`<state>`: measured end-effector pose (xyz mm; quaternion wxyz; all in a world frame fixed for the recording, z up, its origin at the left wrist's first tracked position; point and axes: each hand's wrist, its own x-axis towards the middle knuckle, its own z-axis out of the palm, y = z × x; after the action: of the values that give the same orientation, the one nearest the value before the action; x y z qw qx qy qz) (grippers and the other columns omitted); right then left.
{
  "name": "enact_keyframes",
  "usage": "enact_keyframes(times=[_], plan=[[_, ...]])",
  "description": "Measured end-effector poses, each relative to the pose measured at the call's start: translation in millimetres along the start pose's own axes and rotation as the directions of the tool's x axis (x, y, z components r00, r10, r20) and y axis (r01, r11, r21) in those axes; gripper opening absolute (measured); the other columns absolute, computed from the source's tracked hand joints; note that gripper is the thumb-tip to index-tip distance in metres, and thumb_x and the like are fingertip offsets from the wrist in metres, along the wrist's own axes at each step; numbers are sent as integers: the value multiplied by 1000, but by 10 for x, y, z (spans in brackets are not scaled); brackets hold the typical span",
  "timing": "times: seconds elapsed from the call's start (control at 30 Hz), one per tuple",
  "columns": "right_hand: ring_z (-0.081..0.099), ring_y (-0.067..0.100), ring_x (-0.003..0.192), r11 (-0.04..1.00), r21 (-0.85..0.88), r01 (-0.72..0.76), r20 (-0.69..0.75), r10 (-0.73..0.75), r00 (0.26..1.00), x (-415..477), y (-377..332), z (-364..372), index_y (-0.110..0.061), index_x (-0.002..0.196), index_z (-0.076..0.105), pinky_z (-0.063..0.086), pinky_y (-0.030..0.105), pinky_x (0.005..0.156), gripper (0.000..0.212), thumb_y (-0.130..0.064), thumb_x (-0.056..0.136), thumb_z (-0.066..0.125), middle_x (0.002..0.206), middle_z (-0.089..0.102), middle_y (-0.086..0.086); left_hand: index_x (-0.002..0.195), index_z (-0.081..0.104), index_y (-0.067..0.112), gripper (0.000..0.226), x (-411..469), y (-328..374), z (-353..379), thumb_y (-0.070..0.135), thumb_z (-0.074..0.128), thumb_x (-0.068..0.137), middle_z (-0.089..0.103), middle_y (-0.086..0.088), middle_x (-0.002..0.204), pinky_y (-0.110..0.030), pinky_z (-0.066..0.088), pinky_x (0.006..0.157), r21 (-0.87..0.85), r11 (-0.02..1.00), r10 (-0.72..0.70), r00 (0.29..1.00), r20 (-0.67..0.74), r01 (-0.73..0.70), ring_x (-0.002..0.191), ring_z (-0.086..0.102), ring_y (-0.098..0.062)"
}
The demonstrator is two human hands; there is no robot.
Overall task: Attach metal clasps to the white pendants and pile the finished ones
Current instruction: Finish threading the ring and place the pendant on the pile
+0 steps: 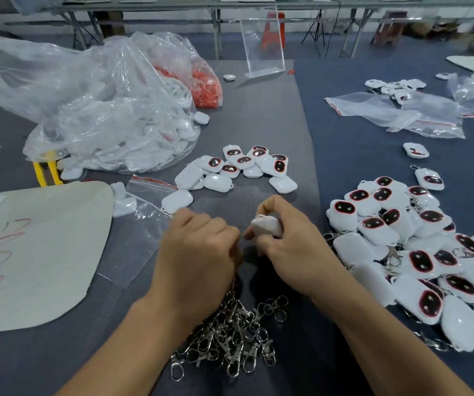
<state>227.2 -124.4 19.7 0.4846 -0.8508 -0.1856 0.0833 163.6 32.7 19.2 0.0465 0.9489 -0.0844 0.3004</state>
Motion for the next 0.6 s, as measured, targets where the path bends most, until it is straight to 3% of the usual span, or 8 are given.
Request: enact_keyframes(times=[0.1, 0.17, 0.27, 0.37, 0.5, 0.6], plan=[[61, 5, 79, 993, -114, 19, -41, -24, 999, 23, 44, -49, -38, 102, 67, 48, 23, 71, 30, -12, 89, 61, 87, 70, -13, 61, 59, 19, 17, 19, 90, 64, 11, 75, 61, 55, 2, 60, -35, 28, 68, -51, 997, 70, 987, 143, -64, 59, 52, -25], [60, 3, 73, 998, -68, -9, -57, 6, 998, 41, 90, -72, -42, 106, 63, 46, 22, 66, 30, -17, 89, 67, 82, 69, -12, 65, 68, 19, 6, 55, 57, 92, 22, 72, 64, 59, 5, 62, -32, 30, 68, -153, 986, -25, 965, 260, 67, 63, 56, -23], [57, 11, 59, 996, 64, -55, -58, 59, 997, 84, 130, -122, -39, 98, 54, 48, 33, 61, 30, -23, 85, 75, 67, 68, -2, 79, 77, 26, 19, 81, -43, 121, 37, 67, 68, 61, 15, 66, -13, 32, 67, -361, 868, -202, 907, 370, 340, 68, 54, -4], [56, 11, 56, 994, 102, -42, -6, 42, 999, 100, 118, -148, -39, 94, 63, 46, 35, 62, 27, -17, 83, 74, 64, 69, -4, 78, 78, 30, 13, 74, -80, 130, 34, 73, 67, 60, 21, 63, -5, 32, 63, -464, 790, -225, 894, 387, 400, 69, 55, 5], [54, 10, 56, 998, 51, -22, 8, 22, 1000, 79, 124, -124, -39, 93, 68, 51, 36, 61, 27, -12, 88, 69, 64, 67, -2, 82, 80, 33, 20, 61, -87, 129, 39, 68, 68, 56, 21, 61, -7, 30, 68, -419, 834, -207, 907, 367, 360, 72, 54, -1], [50, 3, 53, 1000, -12, 13, 31, -13, 999, 54, 117, -138, -39, 93, 67, 44, 23, 56, 25, -14, 91, 68, 61, 64, -9, 83, 81, 32, 20, 49, -66, 106, 37, 67, 69, 62, 15, 66, -9, 30, 72, -390, 864, -184, 920, 347, 320, 76, 52, -9]])
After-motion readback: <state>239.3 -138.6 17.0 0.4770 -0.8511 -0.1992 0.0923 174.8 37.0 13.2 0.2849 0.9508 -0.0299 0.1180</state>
